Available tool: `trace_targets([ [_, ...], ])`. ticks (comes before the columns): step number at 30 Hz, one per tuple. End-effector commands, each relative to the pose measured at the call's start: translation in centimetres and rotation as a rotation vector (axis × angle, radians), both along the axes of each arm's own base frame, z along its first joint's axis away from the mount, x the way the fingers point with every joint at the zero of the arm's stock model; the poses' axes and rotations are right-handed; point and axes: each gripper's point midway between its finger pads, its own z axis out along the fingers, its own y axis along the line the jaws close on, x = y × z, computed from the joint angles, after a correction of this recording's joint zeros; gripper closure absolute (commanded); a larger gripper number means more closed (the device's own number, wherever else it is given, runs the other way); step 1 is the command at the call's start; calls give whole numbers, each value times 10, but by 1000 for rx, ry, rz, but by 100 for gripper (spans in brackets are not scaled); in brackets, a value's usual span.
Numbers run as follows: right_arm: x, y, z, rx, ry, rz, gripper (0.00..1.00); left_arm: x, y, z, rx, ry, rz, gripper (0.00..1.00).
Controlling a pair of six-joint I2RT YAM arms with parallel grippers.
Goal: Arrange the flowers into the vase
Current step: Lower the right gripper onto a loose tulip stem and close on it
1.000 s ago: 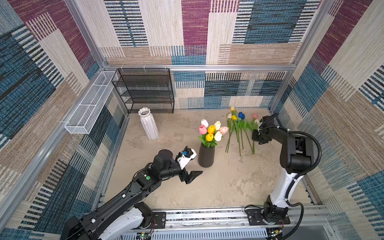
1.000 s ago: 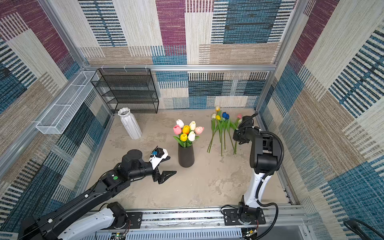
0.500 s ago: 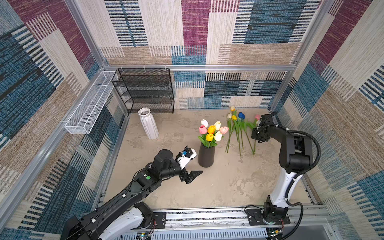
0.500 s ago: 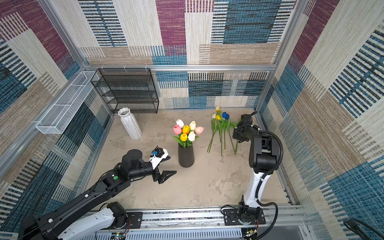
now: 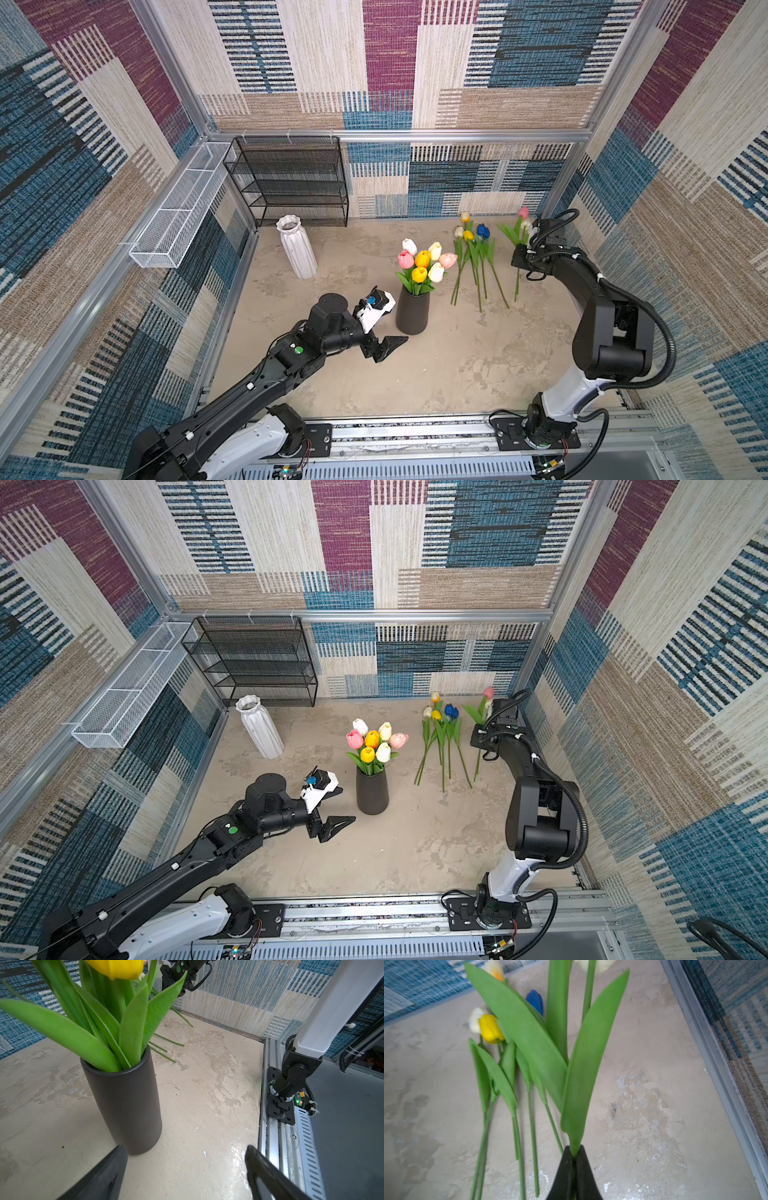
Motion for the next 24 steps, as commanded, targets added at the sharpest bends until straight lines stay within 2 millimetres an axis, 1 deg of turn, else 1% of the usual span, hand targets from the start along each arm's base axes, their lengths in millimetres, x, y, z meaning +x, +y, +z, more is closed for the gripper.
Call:
trace_targets([
  [1, -11, 42, 5, 90, -14, 105, 96, 4, -3, 12, -36, -30, 3, 9],
  [3, -22, 63, -4, 94, -3, 147, 94, 5, -3, 8, -39, -26, 13, 9],
  [7, -39, 107, -30, 134, 19, 249, 94, 8, -4, 6, -56, -27, 22, 8],
  [9, -43, 122, -40, 134, 24, 278, 93, 10, -5, 5, -52, -26, 27, 8],
  [10, -44, 125, -45, 141, 21, 284, 91, 11, -5, 4, -47, -25, 30, 8],
  [11, -44, 128, -47, 152, 14, 286, 90, 11, -5, 4, -46, -26, 28, 8],
  [13, -43, 128, -50, 162, 8, 273, 81, 12, -6, 4, -41, -30, 28, 8],
  [14, -41, 129, -49, 166, 1, 276, 80, 13, -6, 4, -40, -29, 26, 8],
  [16, -38, 128, -43, 163, -18, 272, 79, 13, -7, 5, -34, -28, 26, 8],
  [18, -36, 128, -37, 160, -37, 273, 86, 14, -7, 5, -29, -28, 25, 8],
  [20, -34, 127, -35, 154, -44, 275, 88, 15, -7, 4, -27, -28, 30, 8],
  [22, -34, 128, -40, 151, -23, 279, 87, 15, -7, 3, -26, -24, 32, 8],
  [24, -36, 128, -52, 148, 23, 285, 82, 15, -7, 3, -27, -22, 31, 8],
])
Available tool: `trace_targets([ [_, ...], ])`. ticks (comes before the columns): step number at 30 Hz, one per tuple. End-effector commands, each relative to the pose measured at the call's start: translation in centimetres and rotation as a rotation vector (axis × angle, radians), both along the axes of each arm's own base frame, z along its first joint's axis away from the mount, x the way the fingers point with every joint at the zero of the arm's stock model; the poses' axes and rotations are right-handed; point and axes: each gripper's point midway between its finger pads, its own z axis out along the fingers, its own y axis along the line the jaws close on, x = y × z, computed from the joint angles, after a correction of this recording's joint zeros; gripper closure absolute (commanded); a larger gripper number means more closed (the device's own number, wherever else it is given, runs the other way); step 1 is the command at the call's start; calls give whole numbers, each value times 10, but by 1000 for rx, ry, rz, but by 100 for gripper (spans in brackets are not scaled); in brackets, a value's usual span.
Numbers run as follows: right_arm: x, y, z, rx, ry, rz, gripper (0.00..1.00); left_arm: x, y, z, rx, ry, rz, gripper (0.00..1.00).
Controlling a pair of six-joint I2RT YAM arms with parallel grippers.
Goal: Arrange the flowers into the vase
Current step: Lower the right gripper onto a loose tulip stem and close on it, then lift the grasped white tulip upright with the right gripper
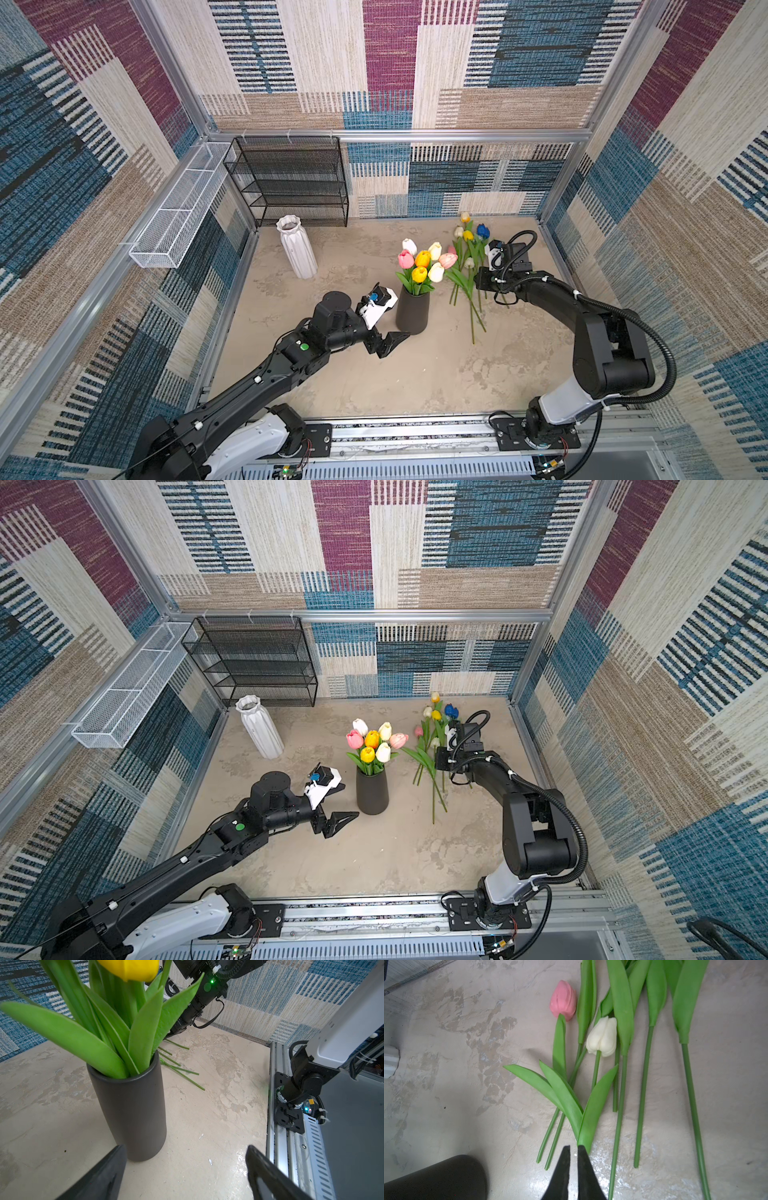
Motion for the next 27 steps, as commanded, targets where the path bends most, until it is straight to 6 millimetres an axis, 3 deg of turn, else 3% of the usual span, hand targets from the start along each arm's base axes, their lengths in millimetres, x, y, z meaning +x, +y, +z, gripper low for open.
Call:
trace_targets([
  [1, 2, -1, -11, -23, 29, 7, 81, 3, -2, 7, -15, -19, 3, 7],
  [5, -11, -3, -29, -68, 101, 9, 79, 2, -2, 7, -12, -6, 1, 7],
  [15, -66, 9, -67, -119, 271, 5, 74, 1, 0, -1, -2, 15, 9, 7],
  [23, -68, 7, -86, -138, 277, -15, 74, 4, -3, -4, 5, 11, 2, 7],
  [27, -64, 9, -93, -143, 286, -20, 85, 6, -4, -3, -3, 11, 7, 7],
])
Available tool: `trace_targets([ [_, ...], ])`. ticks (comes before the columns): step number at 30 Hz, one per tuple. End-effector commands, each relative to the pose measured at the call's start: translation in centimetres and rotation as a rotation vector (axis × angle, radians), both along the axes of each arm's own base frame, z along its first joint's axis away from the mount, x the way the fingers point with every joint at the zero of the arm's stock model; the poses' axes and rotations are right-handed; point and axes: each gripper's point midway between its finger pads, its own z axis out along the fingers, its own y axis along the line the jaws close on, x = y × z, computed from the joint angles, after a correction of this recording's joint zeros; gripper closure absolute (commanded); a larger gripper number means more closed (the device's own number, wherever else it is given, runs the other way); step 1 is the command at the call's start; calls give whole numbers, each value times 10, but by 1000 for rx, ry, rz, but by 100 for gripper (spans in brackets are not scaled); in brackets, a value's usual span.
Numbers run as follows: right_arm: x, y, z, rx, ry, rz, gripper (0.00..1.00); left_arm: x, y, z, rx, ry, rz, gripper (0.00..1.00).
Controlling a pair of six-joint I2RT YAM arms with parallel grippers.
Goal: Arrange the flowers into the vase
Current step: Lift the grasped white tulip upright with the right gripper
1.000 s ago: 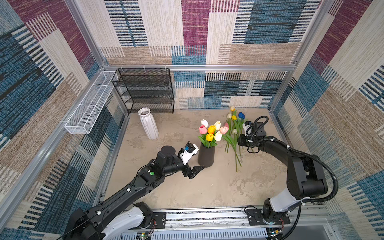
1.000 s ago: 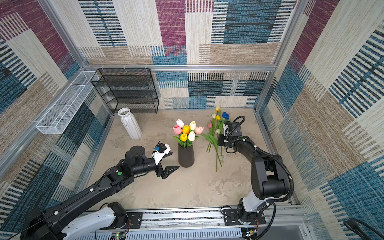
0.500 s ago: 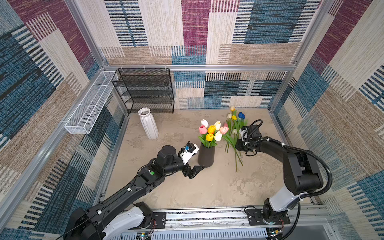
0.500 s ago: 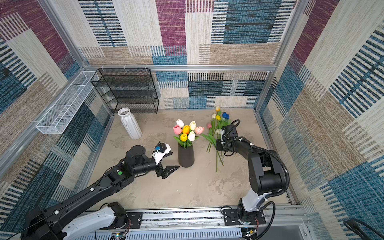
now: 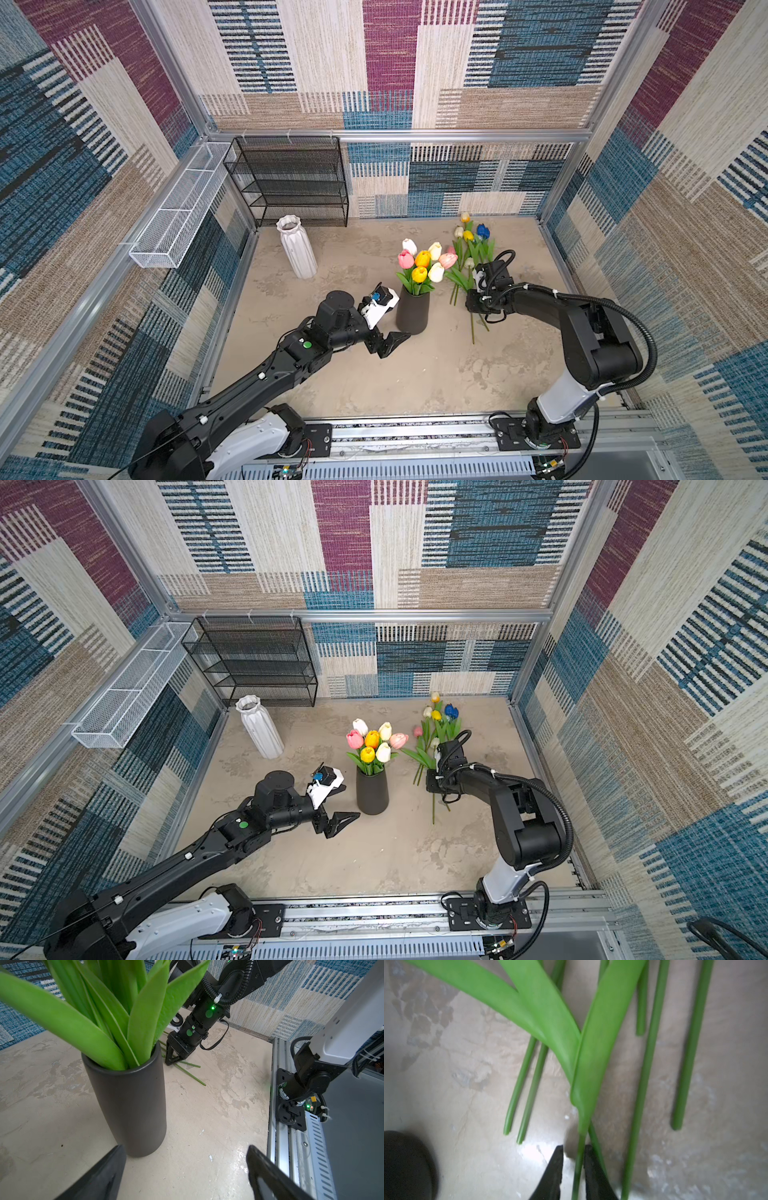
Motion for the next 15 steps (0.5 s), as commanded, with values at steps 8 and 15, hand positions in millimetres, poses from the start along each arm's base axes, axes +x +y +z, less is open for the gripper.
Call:
trace_targets([
  [8, 4, -1, 19, -12, -6, -28, 100, 5, 2, 24, -33, -57, 25, 6],
  [15, 16, 7, 113, 68, -200, -29, 100, 0, 16, 74, -162, -176, 85, 6],
])
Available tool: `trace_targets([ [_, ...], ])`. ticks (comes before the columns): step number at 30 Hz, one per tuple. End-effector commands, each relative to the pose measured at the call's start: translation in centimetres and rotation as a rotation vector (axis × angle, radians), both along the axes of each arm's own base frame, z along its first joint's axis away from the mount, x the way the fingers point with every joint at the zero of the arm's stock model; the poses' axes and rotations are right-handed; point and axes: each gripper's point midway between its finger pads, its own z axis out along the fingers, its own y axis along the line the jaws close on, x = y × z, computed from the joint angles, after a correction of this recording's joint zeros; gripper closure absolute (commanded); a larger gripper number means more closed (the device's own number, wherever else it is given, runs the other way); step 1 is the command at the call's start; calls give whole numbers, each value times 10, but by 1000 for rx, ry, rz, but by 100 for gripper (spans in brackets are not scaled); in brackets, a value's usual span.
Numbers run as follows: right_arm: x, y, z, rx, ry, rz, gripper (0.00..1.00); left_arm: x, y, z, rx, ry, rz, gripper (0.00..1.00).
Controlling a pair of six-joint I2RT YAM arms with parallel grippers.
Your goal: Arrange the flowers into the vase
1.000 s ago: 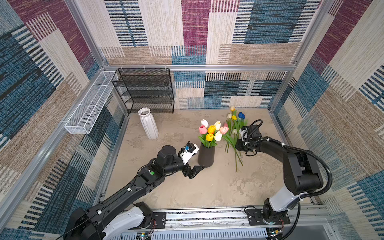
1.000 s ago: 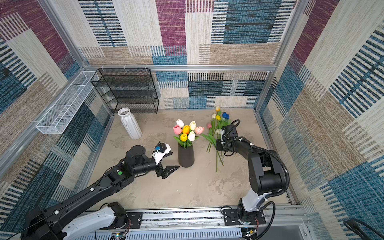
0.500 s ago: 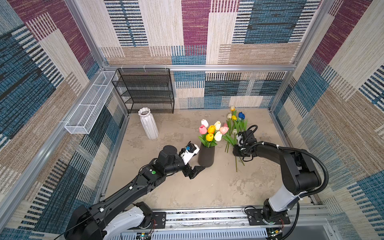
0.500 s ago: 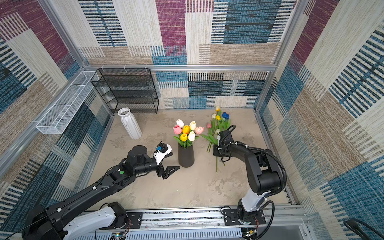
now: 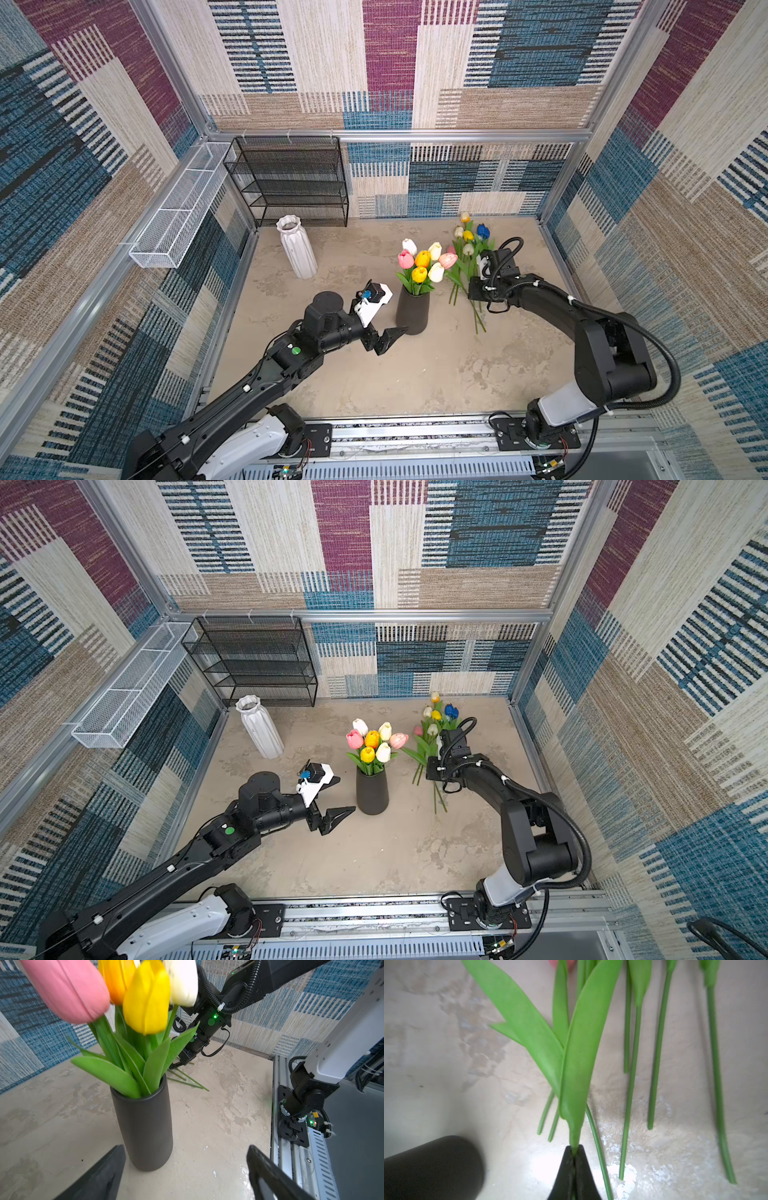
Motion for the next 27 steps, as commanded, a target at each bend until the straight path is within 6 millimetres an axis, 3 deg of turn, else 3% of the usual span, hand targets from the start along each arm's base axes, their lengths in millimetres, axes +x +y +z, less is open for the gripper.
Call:
trace_targets([
  [1, 0, 5, 47, 58, -90, -4, 100, 6, 8, 29, -80, -67, 65, 5],
  [5, -1, 20, 129, 178, -318, 55, 100, 10, 15, 41, -105, -94, 110, 4],
  [8, -15, 36, 196, 306, -556, 153, 100, 12, 16, 47, -133, -101, 124, 4],
  [11, -46, 46, 253, 436, -824, 259, 100, 14, 17, 49, -164, -104, 134, 4],
  [13, -77, 50, 279, 514, -1014, 340, 100, 14, 18, 49, -173, -105, 136, 4],
  [16, -121, 46, 300, 612, -1246, 408, 100, 15, 20, 46, -172, -104, 142, 3],
  [19, -145, 47, 308, 662, -1377, 443, 100, 16, 21, 43, -164, -103, 147, 3],
  [23, -150, 55, 309, 670, -1455, 462, 100, 16, 22, 39, -160, -101, 154, 3],
  [27, -142, 67, 305, 684, -1479, 471, 100, 17, 21, 38, -172, -95, 150, 3],
])
